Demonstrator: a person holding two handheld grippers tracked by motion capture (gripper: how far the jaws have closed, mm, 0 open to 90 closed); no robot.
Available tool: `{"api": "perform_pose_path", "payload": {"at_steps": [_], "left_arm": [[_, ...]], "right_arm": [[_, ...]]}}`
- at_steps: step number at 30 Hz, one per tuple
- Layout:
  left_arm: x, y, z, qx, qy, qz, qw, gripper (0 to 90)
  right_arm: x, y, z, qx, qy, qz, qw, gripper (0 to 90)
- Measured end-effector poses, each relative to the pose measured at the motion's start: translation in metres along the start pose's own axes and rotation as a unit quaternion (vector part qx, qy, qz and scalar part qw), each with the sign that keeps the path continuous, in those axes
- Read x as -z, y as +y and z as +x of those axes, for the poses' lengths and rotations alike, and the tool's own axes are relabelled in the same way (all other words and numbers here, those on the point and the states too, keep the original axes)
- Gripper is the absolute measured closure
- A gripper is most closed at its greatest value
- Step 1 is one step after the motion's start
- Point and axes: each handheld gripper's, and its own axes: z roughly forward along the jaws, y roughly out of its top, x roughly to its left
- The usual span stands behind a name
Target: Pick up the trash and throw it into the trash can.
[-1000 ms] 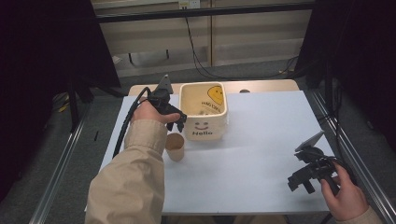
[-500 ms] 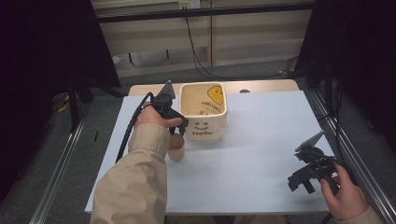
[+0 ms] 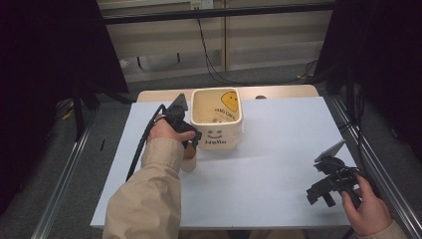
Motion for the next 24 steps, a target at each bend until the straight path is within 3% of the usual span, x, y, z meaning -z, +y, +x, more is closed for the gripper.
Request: {"api": "perform_pose_path", "payload": {"at_steps": [16,18,20,24], "left_arm": [[-0.029,-0.003,-0.002,0.004,0.003,0.011,0.9999,3.7],[-0.031,-0.003,-0.002,-0.002,0.01,0.006,0.9999,4.8],[-0.033,-0.004,-0.004,0.01,0.006,0.003,0.9999,6.0],[-0.036,-0.005,-0.005,0.011,0.001,0.012,0.9999,13.1]], "right_arm": [[-0.001,0.0,0.001,0.003,0.003,-0.001,1.0,4.7],[-0.001,0.0,0.001,0.0,0.003,0.0,1.0,4.8],[-0.002,0.0,0.001,0.001,0.002,0.001,1.0,4.8],[-0.002,0.0,0.0,0.005,0.005,-0.001,1.0,4.8]]}}
